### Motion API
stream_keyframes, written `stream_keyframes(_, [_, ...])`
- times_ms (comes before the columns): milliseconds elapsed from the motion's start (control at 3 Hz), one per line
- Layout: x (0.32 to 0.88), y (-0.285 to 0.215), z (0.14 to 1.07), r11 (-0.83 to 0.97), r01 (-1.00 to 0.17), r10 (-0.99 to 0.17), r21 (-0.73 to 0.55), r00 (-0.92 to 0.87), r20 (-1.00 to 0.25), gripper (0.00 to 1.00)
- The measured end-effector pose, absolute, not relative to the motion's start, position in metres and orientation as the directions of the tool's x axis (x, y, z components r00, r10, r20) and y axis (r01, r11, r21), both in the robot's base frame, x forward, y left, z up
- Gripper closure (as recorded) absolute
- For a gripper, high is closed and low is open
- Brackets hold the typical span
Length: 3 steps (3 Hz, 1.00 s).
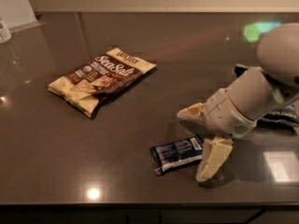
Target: Move rxbar blueberry near brown chip bag
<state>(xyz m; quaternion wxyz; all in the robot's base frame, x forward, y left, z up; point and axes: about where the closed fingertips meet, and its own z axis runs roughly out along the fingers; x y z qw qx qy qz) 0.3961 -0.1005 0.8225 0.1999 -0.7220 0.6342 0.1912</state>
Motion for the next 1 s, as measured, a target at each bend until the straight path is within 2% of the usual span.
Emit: stream_keyframes(1000, [0.3933, -0.0954, 0.8258, -0.127, -0.991, -0.835, -0.031, 0.124, -0.536, 0.85])
